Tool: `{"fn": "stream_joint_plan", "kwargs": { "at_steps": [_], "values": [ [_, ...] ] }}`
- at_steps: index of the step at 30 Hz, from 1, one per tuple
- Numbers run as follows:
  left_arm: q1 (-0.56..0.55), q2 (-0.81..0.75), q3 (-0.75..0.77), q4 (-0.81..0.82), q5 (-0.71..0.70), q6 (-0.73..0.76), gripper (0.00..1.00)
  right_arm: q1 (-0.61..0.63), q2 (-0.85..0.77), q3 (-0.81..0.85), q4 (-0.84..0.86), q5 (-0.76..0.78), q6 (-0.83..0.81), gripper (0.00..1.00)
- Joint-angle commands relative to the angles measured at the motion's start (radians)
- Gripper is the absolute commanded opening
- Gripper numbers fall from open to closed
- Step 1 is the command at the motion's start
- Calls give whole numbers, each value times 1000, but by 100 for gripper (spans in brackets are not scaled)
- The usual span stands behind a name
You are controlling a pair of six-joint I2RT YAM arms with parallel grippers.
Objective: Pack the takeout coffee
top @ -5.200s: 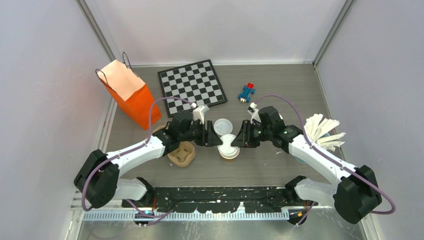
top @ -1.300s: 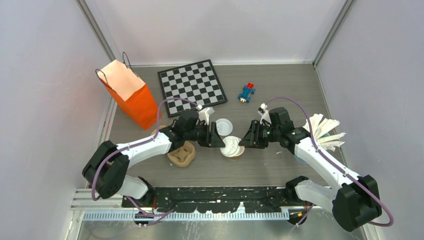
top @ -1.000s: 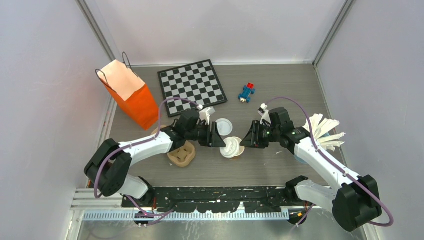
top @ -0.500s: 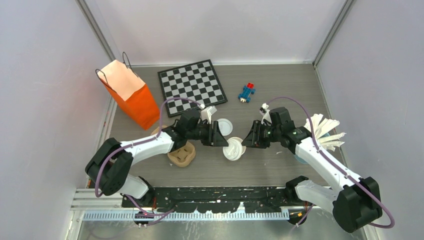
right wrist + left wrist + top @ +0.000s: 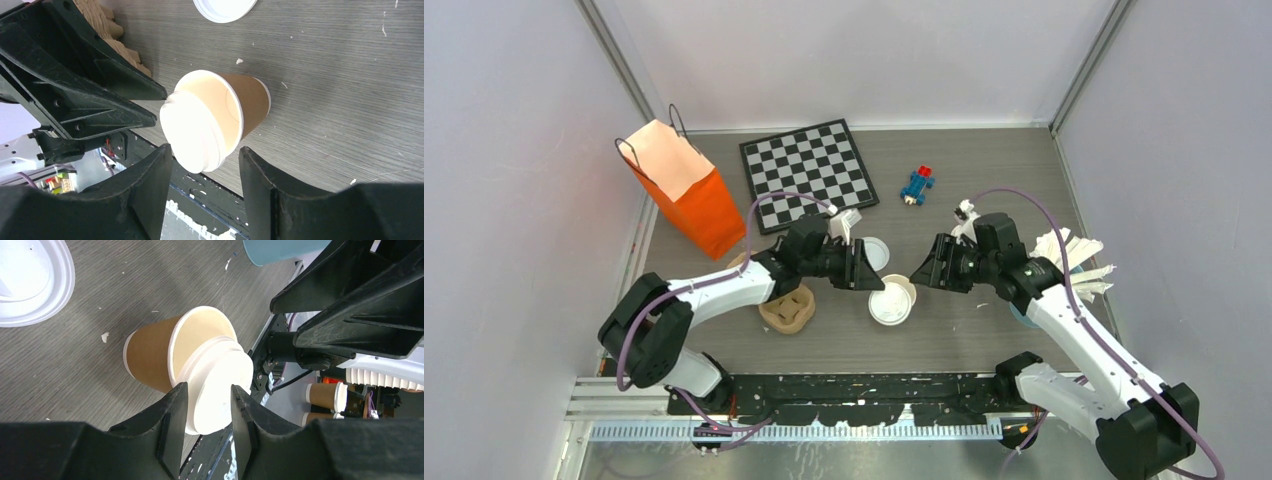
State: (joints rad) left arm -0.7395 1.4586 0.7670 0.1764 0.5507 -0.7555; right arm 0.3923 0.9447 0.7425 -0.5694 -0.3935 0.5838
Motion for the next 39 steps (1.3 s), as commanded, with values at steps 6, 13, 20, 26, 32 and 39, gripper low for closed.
{"fn": "stream_joint_plan", "kwargs": {
  "at_steps": [6,13,20,26,32,39],
  "values": [
    [-6,15,64,2,-1,15,38,69,15,51,-47,75,-36,56],
    [-6,31,75,2,2,12,37,236,95,117,-83,241,-40,54],
    [-6,19,65,-8,-1,16,37,254,146,127,-95,292,-60,51],
    [-6,15,60,-11,-3,19,37,268,157,109,-60,265,-40,50],
    [-6,6,56,-8,-9,24,37,283,189,114,-44,264,-54,53],
    [-6,9,64,-11,-8,25,36,287,196,118,-58,319,-67,42]
  ]
}}
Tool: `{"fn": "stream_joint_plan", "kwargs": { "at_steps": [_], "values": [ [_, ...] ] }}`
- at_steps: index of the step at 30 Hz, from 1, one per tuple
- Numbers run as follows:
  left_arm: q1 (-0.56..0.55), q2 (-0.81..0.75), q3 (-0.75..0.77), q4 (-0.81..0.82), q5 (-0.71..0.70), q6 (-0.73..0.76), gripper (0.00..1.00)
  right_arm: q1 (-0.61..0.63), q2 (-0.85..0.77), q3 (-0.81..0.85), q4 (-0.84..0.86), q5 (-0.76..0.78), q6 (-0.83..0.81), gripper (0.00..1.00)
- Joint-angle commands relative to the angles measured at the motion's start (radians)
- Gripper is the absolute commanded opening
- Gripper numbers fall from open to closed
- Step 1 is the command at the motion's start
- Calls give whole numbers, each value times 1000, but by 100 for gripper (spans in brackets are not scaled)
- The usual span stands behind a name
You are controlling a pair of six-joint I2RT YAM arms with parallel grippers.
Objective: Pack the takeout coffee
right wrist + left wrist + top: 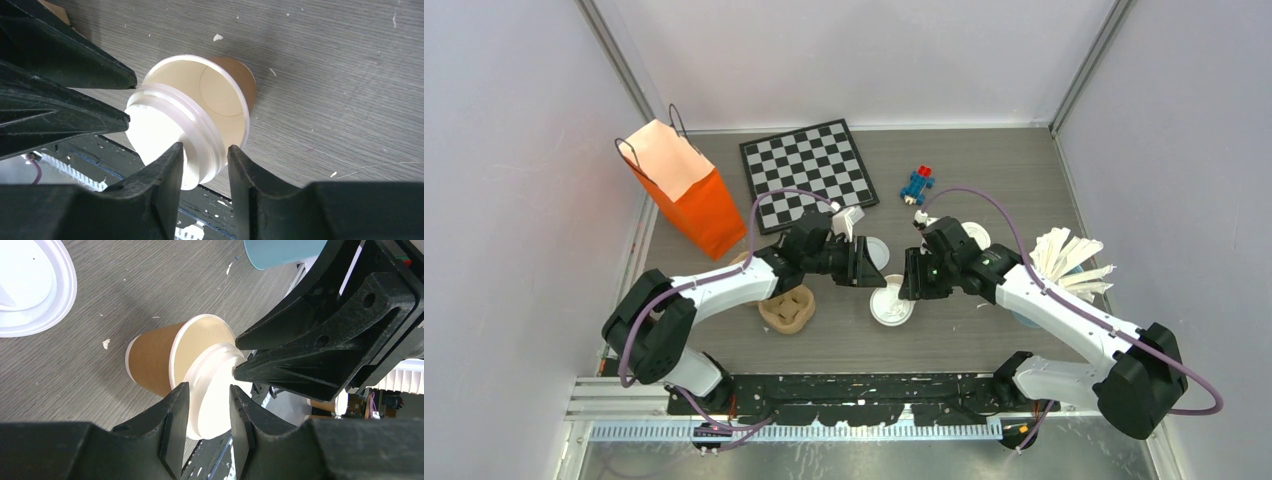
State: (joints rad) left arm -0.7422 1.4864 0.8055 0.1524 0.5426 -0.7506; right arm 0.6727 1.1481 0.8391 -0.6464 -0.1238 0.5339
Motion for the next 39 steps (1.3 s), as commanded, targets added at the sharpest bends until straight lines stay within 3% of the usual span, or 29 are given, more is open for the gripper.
{"fn": "stream_joint_plan", "kwargs": {
  "at_steps": [1,16,39],
  "values": [
    [-3,-22,26,12,0,20,36,6,-11,22,19,52,-20,40],
    [-3,-98,34,-90,-67,74,39,5,-38,38,16,33,-29,25],
    [-3,-100,39,-131,-89,97,42,-53,11,72,34,62,-94,25]
  ]
}}
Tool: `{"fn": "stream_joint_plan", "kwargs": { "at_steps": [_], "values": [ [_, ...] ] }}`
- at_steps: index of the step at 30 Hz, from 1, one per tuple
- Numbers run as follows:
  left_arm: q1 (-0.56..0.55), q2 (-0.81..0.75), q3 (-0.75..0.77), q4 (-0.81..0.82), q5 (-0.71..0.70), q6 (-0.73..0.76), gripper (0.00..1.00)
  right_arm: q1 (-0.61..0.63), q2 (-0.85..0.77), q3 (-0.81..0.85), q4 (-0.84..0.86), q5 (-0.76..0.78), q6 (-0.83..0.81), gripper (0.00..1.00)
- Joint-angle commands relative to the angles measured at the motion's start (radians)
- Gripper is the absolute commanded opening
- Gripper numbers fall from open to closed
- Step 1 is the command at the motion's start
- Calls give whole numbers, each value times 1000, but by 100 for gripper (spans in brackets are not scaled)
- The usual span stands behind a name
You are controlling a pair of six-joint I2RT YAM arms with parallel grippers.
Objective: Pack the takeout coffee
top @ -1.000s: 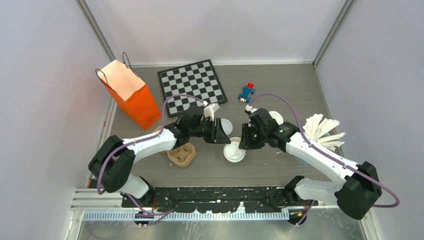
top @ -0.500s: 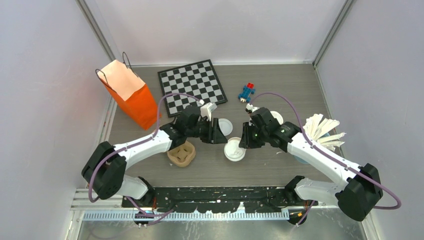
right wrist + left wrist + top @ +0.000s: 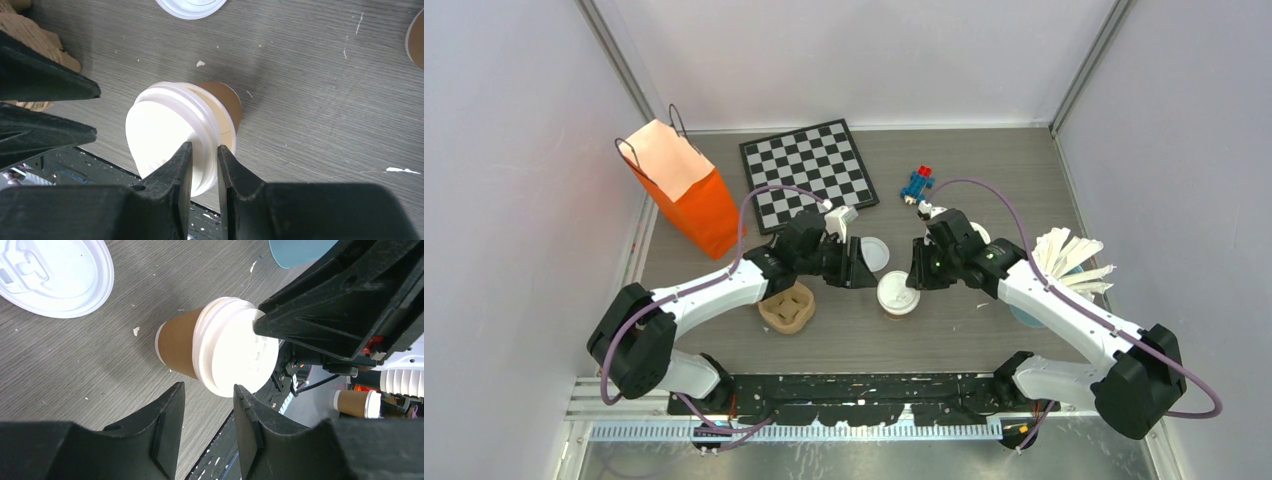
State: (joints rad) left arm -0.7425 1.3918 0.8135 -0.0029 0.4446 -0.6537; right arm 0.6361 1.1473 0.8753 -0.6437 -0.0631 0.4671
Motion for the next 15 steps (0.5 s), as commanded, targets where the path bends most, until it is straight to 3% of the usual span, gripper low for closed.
{"fn": "stream_joint_plan", "kwargs": {
  "at_steps": [1,15],
  "values": [
    [-3,-2,28,35,14,-5,42,-21,12,35,34,0,-30,26],
    [-3,38,22,100,44,-39,43,-87,-27,26,70,-90,-48,26]
  ]
}}
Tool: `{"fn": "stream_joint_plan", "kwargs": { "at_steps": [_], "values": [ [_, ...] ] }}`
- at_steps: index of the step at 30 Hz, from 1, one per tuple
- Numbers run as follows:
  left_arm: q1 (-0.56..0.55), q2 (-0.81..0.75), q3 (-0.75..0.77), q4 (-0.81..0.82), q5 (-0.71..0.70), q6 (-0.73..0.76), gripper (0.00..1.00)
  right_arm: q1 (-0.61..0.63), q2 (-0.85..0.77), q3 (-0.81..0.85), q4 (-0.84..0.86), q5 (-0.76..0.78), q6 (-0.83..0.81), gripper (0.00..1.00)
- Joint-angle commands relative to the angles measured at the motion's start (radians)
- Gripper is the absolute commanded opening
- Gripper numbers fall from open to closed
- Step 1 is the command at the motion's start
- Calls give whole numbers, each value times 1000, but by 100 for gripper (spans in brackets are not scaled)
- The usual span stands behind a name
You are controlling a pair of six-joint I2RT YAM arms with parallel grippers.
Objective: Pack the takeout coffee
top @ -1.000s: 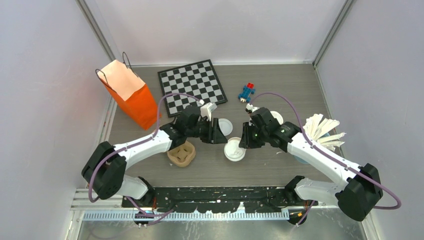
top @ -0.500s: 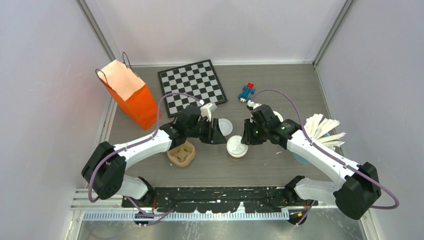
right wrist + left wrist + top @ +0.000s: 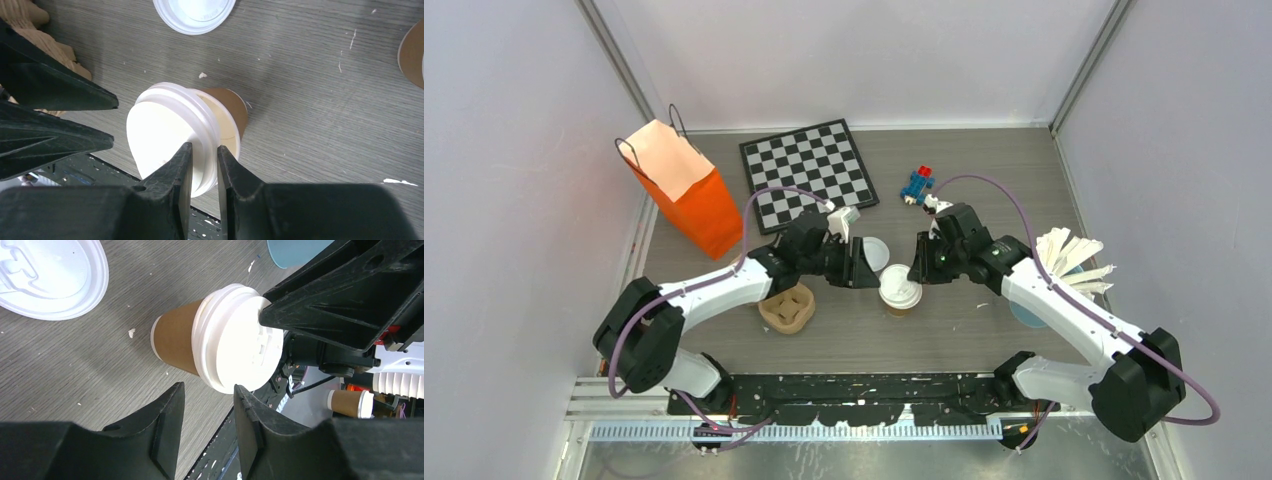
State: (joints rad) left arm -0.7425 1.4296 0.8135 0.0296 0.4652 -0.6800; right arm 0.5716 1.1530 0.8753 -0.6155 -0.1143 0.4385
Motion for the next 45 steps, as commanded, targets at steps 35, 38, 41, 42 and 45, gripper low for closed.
{"fn": "stream_joint_plan", "kwargs": {
  "at_steps": [35,38,41,42,45],
  "values": [
    [-3,162,55,196,120,-36,52,-116,17,-59,90,-164,-13,36],
    [-3,167,52,189,117,-27,52,-117,34,-59,92,-161,-13,36],
    [-3,171,45,185,107,-21,50,-117,40,-65,98,-157,-11,36],
    [-3,171,41,184,106,-20,49,-116,40,-71,100,-157,-10,36],
    [-3,163,26,166,104,-22,46,-116,40,-90,100,-159,-4,36]
  ]
}}
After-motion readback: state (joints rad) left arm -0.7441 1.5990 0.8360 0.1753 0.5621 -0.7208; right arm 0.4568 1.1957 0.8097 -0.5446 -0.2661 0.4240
